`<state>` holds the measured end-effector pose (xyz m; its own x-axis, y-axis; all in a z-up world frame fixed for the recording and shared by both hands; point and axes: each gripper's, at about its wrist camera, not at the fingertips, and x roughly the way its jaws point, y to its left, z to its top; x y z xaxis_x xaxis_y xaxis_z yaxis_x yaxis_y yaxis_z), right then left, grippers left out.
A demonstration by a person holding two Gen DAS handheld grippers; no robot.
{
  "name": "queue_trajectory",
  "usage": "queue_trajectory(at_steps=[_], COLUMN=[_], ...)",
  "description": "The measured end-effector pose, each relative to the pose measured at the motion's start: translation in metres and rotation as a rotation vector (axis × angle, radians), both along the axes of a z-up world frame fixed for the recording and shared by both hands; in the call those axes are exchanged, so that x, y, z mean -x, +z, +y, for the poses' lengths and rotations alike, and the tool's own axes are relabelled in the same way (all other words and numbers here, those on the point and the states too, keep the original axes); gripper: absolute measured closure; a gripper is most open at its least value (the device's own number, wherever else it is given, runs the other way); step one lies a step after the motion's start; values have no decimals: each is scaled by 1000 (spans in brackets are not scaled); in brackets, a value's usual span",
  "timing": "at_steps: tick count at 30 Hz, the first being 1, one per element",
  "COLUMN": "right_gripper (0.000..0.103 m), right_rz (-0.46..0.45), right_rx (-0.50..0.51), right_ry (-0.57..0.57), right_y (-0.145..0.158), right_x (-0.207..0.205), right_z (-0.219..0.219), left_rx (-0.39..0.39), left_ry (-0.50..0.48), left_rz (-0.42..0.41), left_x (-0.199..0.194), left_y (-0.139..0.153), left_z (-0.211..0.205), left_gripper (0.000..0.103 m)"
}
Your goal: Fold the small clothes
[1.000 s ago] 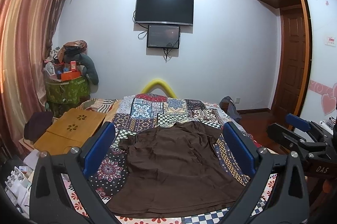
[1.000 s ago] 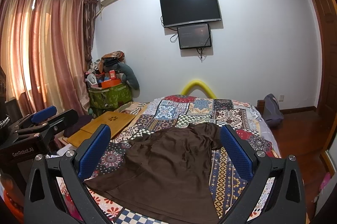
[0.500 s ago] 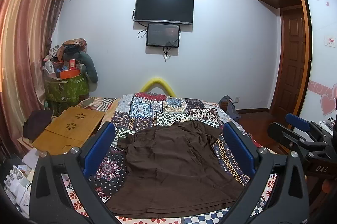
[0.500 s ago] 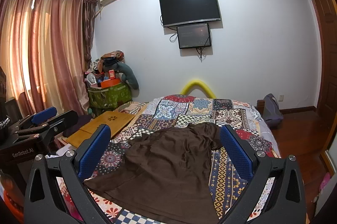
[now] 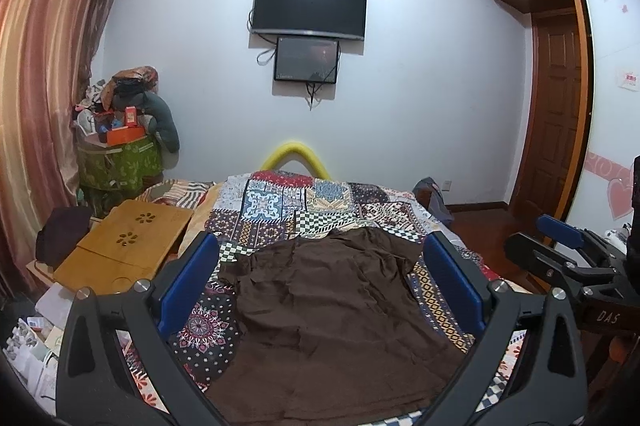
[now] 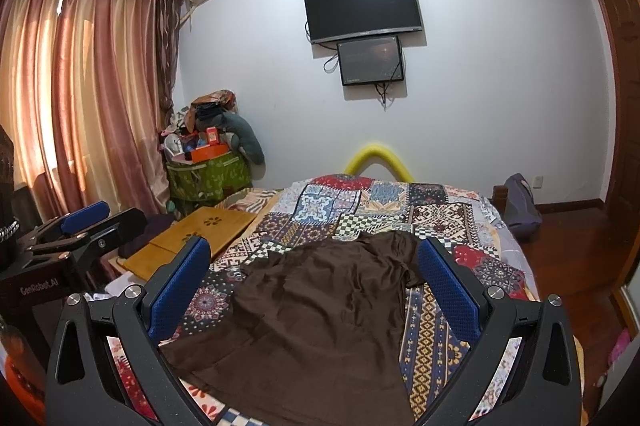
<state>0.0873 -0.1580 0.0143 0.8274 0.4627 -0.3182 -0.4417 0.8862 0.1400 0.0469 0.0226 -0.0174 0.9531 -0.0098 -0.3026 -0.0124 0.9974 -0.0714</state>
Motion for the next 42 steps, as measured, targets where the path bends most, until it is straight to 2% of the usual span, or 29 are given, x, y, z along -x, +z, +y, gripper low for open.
queue_trajectory(at_steps=[6, 12, 16, 19, 21, 22, 24, 27, 28, 31, 35, 42], right_gripper=[0, 0, 0, 14, 28, 33, 52, 66, 66, 66, 66, 66], right_rz=[67, 137, 199, 253, 297, 315, 350, 406, 420, 449, 495, 578], right_rx=[-19, 22, 83, 115, 154, 172, 217, 274, 285, 331, 372, 379], right_ry=[53, 85, 99, 117, 128, 137, 162, 212, 222, 251, 285, 307], right_y=[-11, -24, -45, -62, -76, -83, -97, -120, -126, -145, -170, -198], right_x=[-51, -113, -162, -191, -212, -222, -238, -261, -267, -285, -302, -320], right_z=[10, 31, 50, 60, 68, 73, 83, 99, 103, 117, 130, 138], left_rx=[7, 22, 30, 36, 41, 54, 94, 127, 137, 221, 316, 518], left_ry=[69, 136, 188, 206, 218, 221, 221, 253, 263, 210, 143, 77], left_rz=[106, 233, 311, 375, 436, 480, 558, 660, 692, 760, 819, 818], left_x=[-66, -139, -182, -213, -233, -243, -260, -280, -286, -301, -314, -338], left_y=[-19, -45, -69, -93, -114, -128, -153, -192, -204, -235, -260, -274], left_z=[32, 76, 109, 132, 148, 155, 168, 183, 186, 192, 194, 202], left_gripper=[0, 0, 15, 15, 19, 25, 32, 46, 51, 51, 51, 51])
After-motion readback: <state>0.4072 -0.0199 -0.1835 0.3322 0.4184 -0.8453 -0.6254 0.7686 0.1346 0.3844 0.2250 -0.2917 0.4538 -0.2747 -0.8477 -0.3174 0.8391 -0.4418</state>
